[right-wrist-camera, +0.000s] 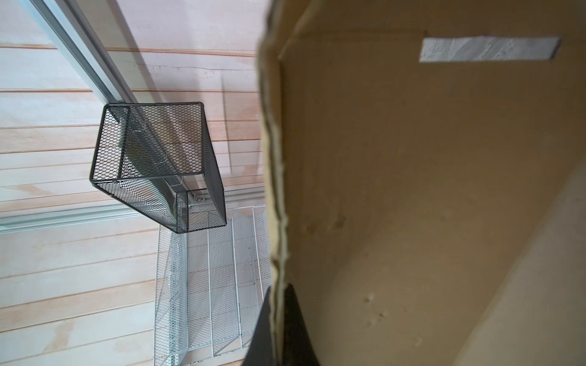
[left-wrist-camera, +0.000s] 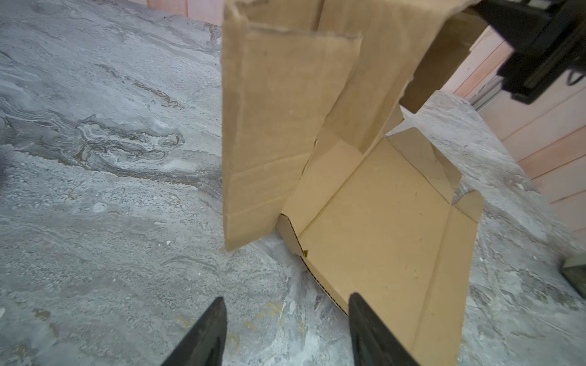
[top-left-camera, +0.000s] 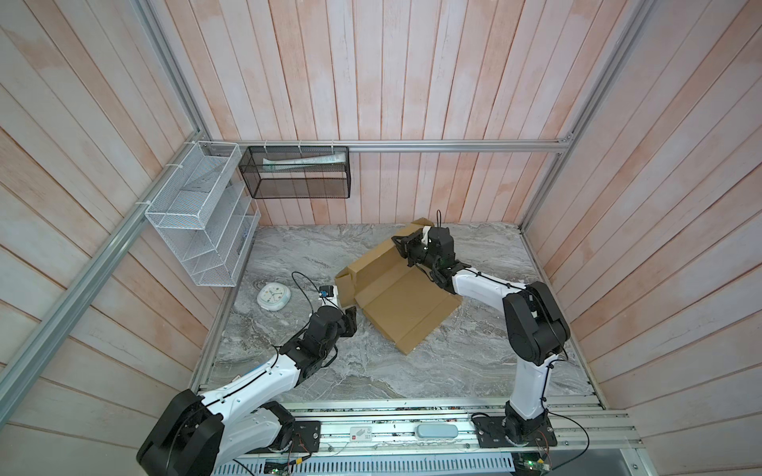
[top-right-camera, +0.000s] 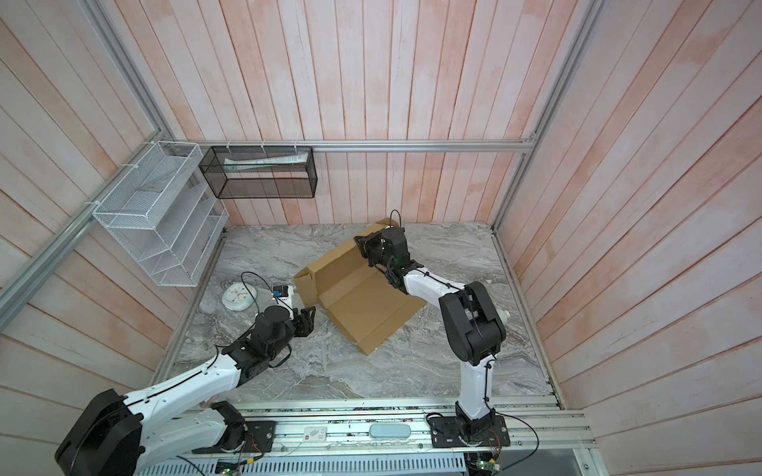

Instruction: Fold the paper box

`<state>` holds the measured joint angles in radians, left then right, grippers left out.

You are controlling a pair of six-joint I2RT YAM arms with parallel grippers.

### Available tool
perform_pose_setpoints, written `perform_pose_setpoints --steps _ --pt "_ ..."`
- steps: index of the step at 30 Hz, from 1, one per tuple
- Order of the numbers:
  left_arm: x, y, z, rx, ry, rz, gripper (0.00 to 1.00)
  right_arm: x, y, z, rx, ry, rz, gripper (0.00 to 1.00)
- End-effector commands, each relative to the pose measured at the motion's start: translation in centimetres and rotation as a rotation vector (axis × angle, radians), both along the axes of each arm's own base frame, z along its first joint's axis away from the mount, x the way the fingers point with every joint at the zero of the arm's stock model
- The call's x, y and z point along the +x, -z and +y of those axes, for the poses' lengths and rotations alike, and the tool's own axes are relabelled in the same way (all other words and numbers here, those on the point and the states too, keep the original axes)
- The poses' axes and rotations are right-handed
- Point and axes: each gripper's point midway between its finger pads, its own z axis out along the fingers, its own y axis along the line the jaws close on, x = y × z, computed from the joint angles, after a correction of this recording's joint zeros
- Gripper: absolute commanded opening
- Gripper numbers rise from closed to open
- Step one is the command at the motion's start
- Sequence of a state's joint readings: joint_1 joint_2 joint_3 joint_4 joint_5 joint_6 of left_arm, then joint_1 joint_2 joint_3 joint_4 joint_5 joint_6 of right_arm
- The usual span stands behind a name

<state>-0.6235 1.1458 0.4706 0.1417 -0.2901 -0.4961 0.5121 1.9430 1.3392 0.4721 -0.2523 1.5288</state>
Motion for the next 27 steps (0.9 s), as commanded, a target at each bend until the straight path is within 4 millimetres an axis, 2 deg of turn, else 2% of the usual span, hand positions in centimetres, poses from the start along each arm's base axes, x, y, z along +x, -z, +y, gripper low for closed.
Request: perform_pose_setpoints --steps 1,8,18,23,27 --pt "2.0 -1.5 0.3 0.01 -0.093 -0.067 0.63 0.7 0.9 0.1 -0.015 0.037 0.038 0.0" --pt "4.9 -1.1 -0.5 0.059 -0.141 -0.09 0.65 0.7 0.9 0.0 -0.018 0.041 0.046 0.0" --pt "8.1 -0.1 -0.1 0.136 -0.28 -0.11 0.67 0.6 0.9 0.3 -0.007 0.029 0.044 0.0" --pt "8.8 0.9 0.9 0.185 -0.366 -0.102 0.67 0.5 0.7 0.3 -0.004 0.026 0.04 0.0" --pt "8.5 1.4 1.6 0.207 -0.428 -0.088 0.67 0.7 0.6 0.2 -0.008 0.032 0.038 0.0"
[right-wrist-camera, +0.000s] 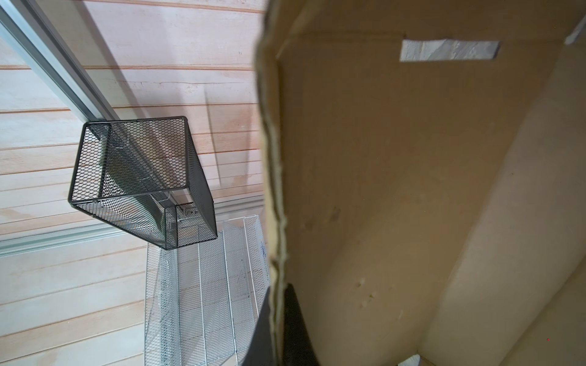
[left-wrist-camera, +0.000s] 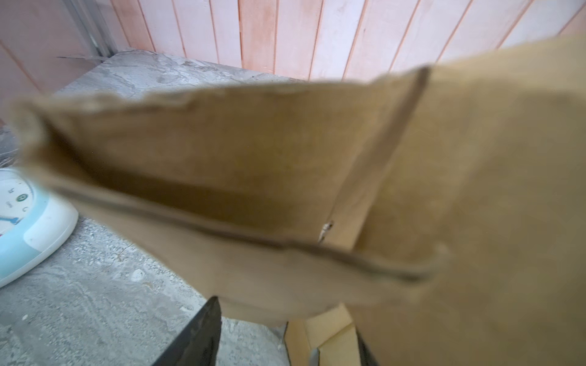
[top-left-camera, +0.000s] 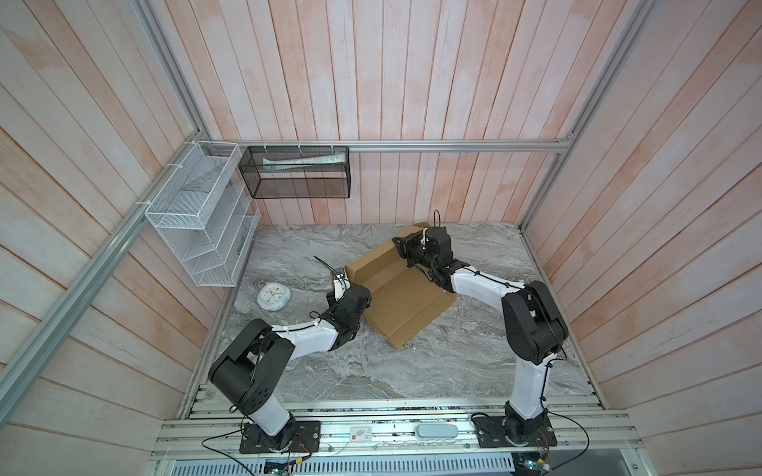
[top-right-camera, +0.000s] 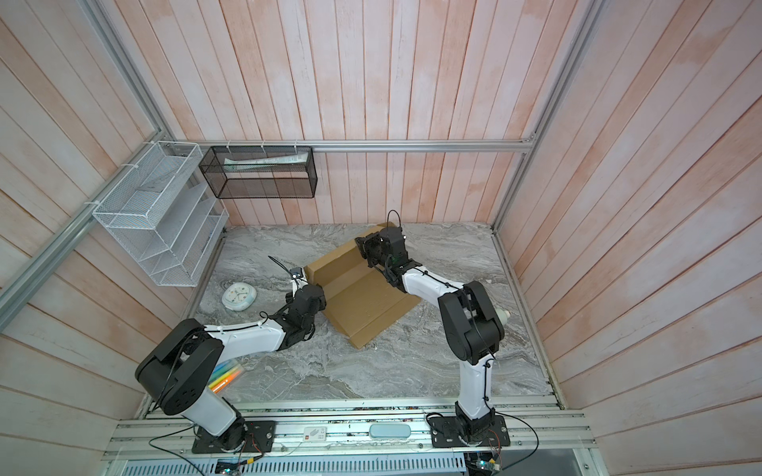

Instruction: Fold the paper box

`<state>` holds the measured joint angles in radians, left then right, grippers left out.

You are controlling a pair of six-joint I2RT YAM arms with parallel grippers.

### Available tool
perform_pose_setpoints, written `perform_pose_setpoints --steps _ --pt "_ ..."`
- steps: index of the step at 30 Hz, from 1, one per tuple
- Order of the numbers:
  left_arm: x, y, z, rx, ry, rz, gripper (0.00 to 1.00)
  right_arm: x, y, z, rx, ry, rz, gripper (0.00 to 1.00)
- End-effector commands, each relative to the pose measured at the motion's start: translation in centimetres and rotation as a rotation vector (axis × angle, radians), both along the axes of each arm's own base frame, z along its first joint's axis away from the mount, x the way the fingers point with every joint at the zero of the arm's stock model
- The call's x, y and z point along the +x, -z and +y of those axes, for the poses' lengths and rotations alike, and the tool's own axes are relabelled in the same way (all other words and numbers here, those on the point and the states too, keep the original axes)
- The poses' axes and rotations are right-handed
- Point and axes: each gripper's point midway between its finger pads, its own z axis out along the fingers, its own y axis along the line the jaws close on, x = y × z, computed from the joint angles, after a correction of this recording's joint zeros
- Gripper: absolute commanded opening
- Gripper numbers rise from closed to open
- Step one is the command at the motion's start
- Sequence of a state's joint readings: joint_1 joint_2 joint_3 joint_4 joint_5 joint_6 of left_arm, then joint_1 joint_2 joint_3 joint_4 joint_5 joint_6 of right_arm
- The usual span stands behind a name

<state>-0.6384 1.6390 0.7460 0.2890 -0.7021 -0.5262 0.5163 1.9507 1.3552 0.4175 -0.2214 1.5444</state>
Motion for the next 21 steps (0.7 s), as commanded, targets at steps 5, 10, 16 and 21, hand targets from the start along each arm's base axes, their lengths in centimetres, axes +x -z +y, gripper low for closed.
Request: perform_pose_setpoints --steps 5,10,16,21 --pt "-1.1 -0.5 2.0 0.032 -0.147 -0.026 0.67 0.6 -0.3 0.2 0.003 0.006 -0.01 0.0" --pt "-2.2 -0.7 3.5 0.056 -0.197 -0.031 0.67 0.5 -0.2 0.2 0.0 0.006 -0.008 0.0" --pt "-3.0 -0.5 4.5 0.07 -0.232 -0.018 0.68 0.4 -0.3 0.0 -0.006 0.009 -0.011 0.0" --pt "-4.0 -0.5 5.5 0.054 -0.255 -0.01 0.68 0.4 -0.5 -0.4 -0.015 0.016 -0.014 0.0"
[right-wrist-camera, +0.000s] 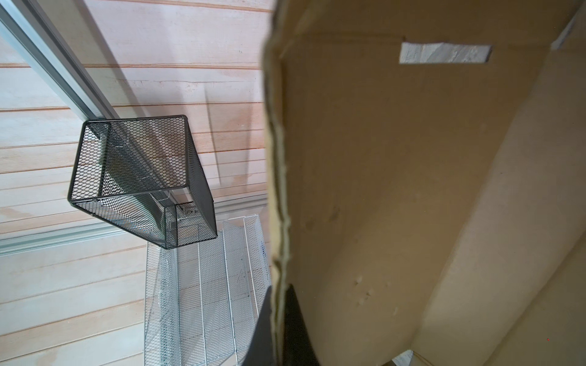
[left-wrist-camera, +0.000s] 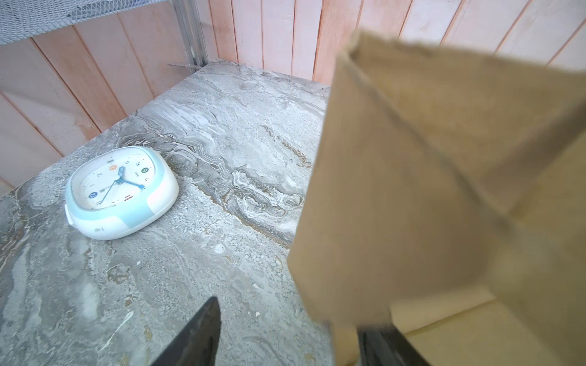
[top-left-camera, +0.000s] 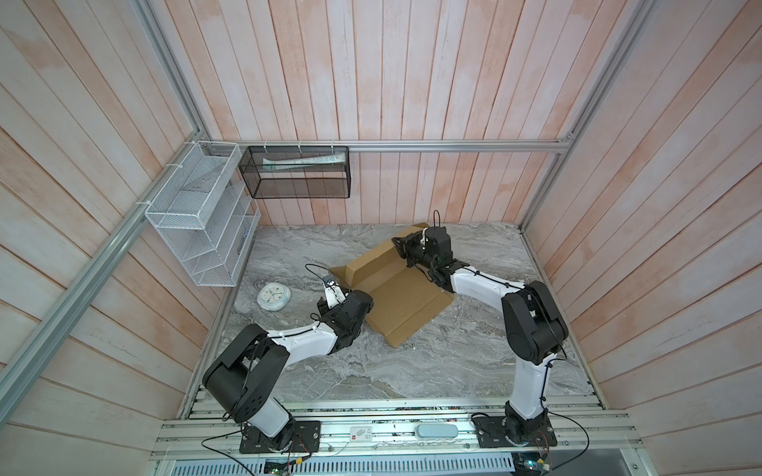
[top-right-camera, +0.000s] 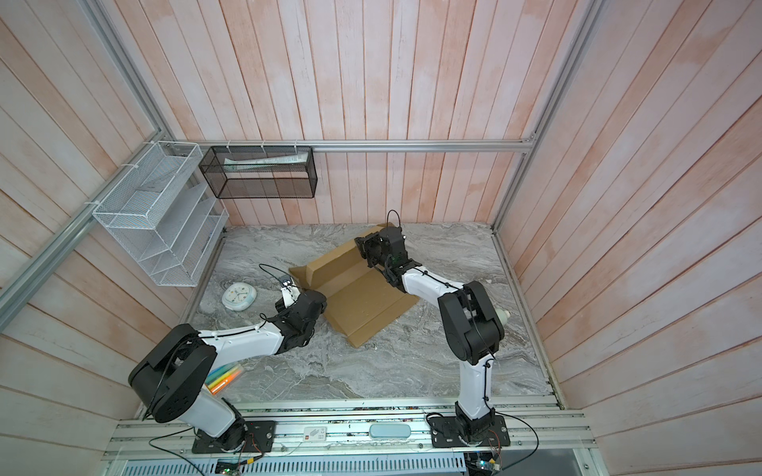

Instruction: Fold the paper box

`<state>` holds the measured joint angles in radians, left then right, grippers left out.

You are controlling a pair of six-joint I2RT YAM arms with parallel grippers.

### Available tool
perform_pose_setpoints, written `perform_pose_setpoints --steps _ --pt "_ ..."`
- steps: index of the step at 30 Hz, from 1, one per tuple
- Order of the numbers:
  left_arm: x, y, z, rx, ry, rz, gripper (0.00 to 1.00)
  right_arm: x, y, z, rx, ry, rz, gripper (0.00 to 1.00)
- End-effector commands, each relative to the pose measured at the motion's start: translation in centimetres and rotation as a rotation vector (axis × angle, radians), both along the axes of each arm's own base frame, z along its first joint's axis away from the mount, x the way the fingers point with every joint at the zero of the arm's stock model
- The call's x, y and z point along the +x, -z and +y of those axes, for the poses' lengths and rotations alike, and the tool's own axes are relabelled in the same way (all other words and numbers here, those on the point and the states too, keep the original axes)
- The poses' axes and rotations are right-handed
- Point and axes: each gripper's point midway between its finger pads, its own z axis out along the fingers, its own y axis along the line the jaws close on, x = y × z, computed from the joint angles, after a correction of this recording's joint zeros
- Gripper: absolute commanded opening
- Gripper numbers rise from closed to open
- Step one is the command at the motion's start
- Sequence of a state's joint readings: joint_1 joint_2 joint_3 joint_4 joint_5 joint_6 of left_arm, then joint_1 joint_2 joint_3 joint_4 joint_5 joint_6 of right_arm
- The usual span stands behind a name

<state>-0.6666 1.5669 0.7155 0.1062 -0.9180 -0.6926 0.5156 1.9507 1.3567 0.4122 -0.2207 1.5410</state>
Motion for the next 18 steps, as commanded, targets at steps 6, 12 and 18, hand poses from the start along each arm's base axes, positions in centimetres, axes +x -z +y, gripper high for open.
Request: perform_pose_setpoints --steps 6,12,18 --pt "-3.0 -1.5 2.5 -0.046 -0.017 -0.038 0.68 0.4 -0.7 -0.4 -0.017 0.017 -0.019 0.0" --pt "-4.8 -3.3 0.5 -0.162 0.225 -0.104 0.68 0.5 -0.8 -0.3 -0.016 0.009 -0.02 0.0" --pt "-7.2 -5.9 -0.8 -0.181 0.433 -0.141 0.67 0.4 -0.6 -0.1 -0.014 0.0 -0.021 0.0"
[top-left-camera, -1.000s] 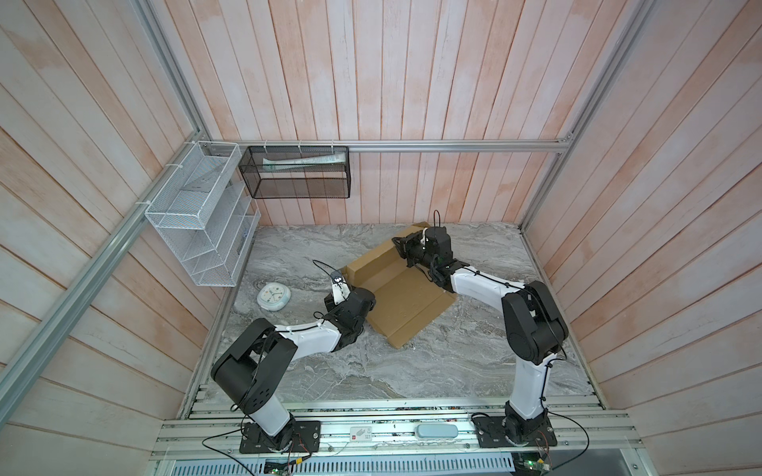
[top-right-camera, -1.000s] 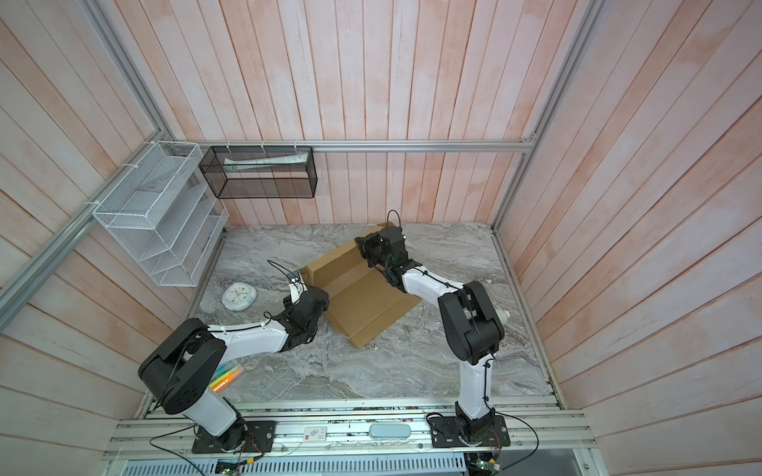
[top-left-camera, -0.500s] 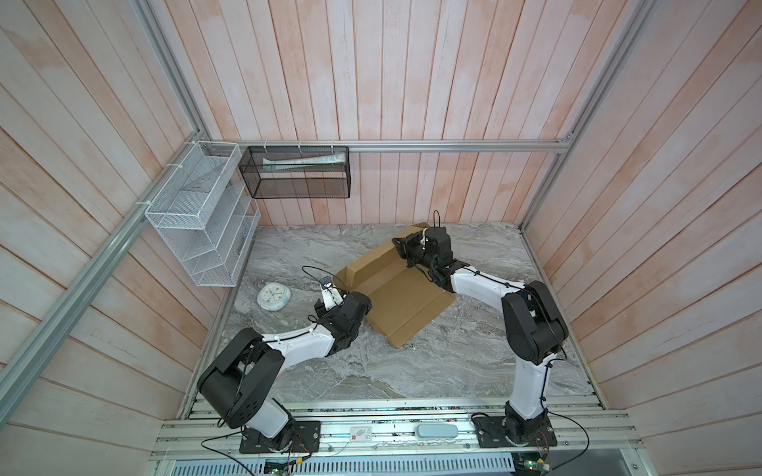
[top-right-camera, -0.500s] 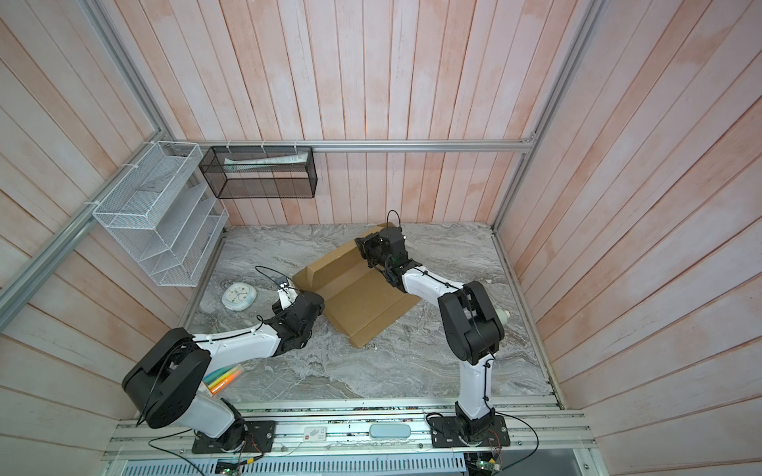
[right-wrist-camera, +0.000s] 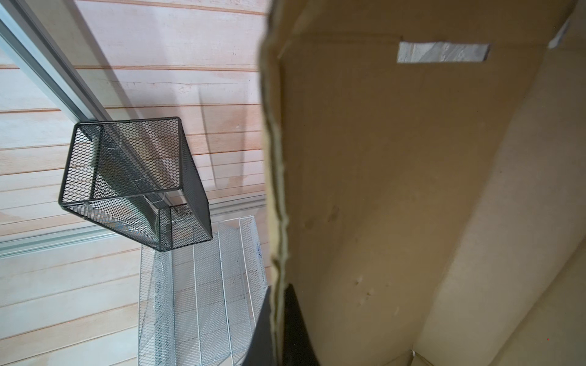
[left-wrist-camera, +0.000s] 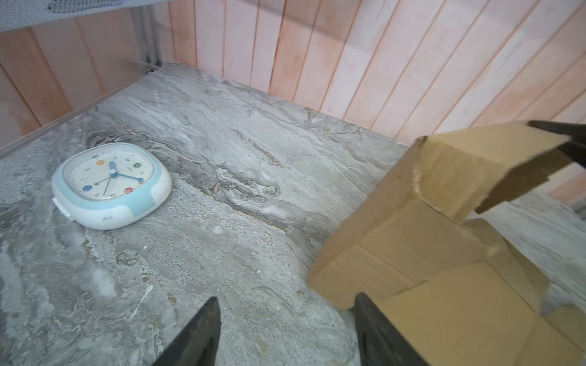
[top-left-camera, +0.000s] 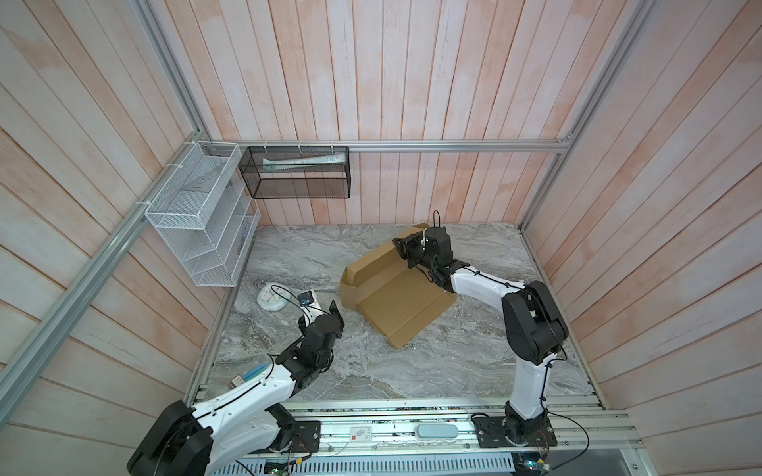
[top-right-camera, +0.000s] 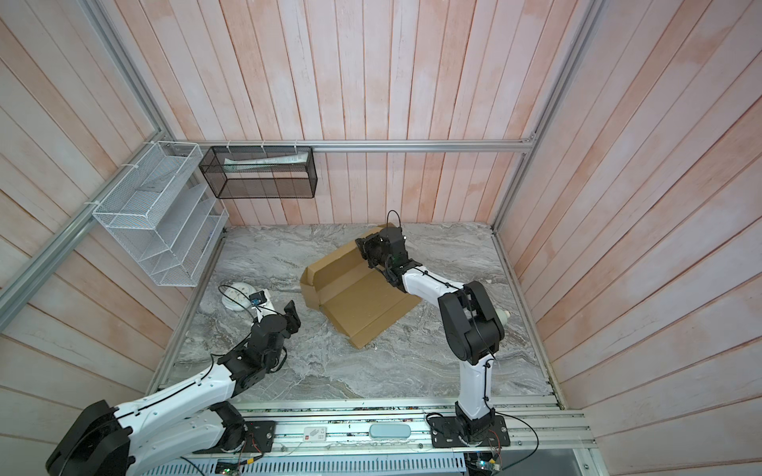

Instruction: Fold the paper box

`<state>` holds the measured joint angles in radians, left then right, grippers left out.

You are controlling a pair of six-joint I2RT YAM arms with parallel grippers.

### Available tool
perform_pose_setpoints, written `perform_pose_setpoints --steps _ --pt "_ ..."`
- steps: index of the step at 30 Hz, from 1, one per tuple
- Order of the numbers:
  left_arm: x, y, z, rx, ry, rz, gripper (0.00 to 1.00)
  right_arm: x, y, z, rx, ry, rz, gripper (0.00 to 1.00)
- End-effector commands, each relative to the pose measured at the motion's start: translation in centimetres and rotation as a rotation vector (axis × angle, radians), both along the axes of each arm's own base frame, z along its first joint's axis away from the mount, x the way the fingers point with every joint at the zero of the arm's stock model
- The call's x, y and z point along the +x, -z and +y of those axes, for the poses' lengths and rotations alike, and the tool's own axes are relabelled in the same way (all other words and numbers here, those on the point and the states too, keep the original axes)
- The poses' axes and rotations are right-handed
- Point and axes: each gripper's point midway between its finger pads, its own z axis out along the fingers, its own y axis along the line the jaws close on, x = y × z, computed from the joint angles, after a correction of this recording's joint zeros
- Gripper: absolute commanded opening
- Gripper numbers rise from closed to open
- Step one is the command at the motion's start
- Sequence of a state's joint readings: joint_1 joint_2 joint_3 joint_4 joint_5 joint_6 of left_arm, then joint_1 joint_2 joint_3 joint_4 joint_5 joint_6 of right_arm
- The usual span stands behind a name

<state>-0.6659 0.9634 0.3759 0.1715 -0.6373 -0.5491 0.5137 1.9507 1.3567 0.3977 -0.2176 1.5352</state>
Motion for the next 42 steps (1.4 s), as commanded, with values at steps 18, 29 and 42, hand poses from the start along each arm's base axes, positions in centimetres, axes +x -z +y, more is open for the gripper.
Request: perform_pose_setpoints --steps 18,29,42 --pt "0.1 -0.2 -2.2 0.099 0.322 0.059 0.59 -0.4 0.2 0.5 -0.019 -0.062 -0.029 0.0" --pt "2.5 2.7 -1.9 0.092 0.314 0.123 0.59 -0.8 2.5 0.4 -0.019 -0.073 0.0 0.0" --pt "4.7 3.2 -2.6 0.094 0.363 0.118 0.58 -0.4 3.1 0.7 -0.014 -0.079 0.006 0.0"
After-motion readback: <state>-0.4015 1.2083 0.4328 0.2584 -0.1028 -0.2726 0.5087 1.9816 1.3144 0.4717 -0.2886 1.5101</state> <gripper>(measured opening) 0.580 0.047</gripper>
